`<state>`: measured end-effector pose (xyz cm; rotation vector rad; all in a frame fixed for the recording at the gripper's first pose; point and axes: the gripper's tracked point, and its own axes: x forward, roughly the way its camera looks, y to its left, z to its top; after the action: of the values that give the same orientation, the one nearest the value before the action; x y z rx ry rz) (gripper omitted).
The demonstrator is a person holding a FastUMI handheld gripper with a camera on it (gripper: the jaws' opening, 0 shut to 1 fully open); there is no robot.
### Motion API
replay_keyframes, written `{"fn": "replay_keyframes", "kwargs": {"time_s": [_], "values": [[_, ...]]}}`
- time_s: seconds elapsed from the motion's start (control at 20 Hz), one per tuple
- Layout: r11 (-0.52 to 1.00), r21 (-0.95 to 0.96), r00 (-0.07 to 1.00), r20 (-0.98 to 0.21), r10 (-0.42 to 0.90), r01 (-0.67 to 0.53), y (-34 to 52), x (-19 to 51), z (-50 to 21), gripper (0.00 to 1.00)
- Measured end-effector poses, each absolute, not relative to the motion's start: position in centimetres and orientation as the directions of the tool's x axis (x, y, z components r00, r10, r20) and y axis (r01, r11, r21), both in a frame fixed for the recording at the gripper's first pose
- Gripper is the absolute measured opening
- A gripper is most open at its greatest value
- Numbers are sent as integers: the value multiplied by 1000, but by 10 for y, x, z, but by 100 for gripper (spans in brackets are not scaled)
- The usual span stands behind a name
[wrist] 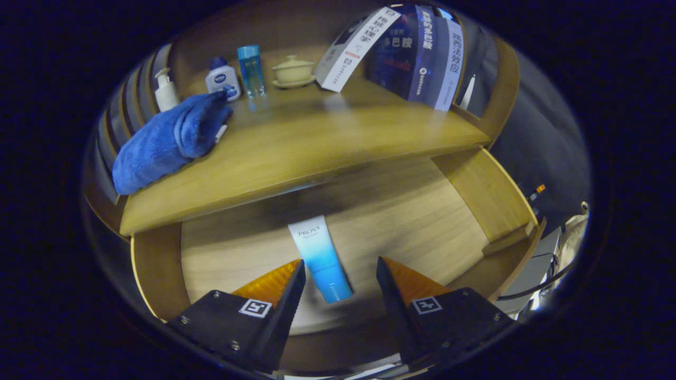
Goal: Pull open the drawer, take out the items inside it, and place them on the countertop above the cabinet.
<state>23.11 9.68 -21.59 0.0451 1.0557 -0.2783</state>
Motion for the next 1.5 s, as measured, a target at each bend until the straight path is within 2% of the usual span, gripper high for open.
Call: {"fn": "replay_keyframes", "kwargs": {"time_s": [0.25,0.35,0.45,0.55,0.65,0.75,0.95,1.15,1.2,1.5], "values": [[969,-99,356,-918,-177,226,104,233,-241,81],[973,-101,335,-927,-169,209,106,233,-247,63],[971,-94,315,-935,-161,219,108,231,-250,63],[971,-108,228,-961,-157,214,108,219,-258,63],[971,-88,223,-965,-139,223,110,220,-259,64],[960,-66,248,-959,-136,271,108,223,-262,61],[950,-30,300,-945,-128,311,103,226,-256,40],[954,-50,322,-935,-149,296,103,223,-256,39],[953,-49,332,-931,-151,297,103,225,-257,32],[961,-98,328,-927,-182,258,99,223,-251,32]]}}
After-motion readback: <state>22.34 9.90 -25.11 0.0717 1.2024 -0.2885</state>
